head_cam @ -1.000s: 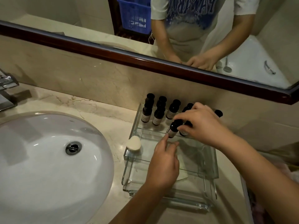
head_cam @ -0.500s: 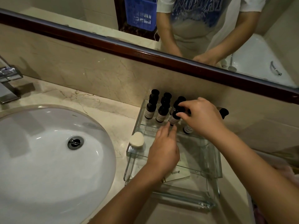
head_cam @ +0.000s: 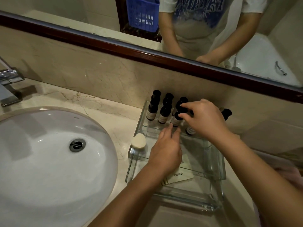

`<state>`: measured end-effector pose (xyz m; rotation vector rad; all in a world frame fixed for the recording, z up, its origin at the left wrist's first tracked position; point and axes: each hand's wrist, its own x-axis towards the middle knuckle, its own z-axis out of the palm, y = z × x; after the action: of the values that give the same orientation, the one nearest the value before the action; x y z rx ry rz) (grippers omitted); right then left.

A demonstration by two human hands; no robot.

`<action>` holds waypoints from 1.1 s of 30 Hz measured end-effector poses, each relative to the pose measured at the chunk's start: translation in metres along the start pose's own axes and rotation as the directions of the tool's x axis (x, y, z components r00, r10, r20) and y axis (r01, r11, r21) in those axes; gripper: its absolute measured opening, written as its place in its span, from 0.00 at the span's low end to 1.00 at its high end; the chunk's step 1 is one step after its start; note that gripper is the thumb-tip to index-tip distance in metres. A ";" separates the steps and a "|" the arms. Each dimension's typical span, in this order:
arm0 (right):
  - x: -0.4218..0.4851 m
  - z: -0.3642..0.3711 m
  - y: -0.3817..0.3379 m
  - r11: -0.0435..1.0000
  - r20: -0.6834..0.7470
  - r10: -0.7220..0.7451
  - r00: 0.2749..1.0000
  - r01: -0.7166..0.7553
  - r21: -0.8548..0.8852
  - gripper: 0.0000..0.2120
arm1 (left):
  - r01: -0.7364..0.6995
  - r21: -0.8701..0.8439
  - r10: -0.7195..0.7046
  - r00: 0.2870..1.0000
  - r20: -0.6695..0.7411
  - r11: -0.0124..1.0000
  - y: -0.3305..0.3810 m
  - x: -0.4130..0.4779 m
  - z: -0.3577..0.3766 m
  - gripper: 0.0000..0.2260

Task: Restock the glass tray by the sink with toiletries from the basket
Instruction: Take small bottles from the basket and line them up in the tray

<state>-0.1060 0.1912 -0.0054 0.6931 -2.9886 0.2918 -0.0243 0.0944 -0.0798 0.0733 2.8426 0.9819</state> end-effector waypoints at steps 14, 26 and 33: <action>-0.037 -0.036 0.030 0.973 -0.142 0.136 0.980 -0.105 0.207 0.11 | 0.006 -0.005 -0.006 1.000 0.010 1.000 0.006 -0.017 -0.002 0.23; -0.024 -0.012 0.036 0.983 0.109 0.134 0.985 -0.146 0.111 0.17 | -0.050 0.148 0.040 0.997 0.071 0.988 0.036 0.001 0.017 0.29; -0.021 -0.007 0.040 0.981 0.082 0.117 0.990 -0.128 0.145 0.16 | -0.023 0.132 0.022 1.000 0.006 0.991 0.035 0.009 0.024 0.24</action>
<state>-0.1045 0.2372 -0.0072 0.5430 -3.1099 0.5135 -0.0299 0.1377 -0.0780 0.1207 2.9055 0.7958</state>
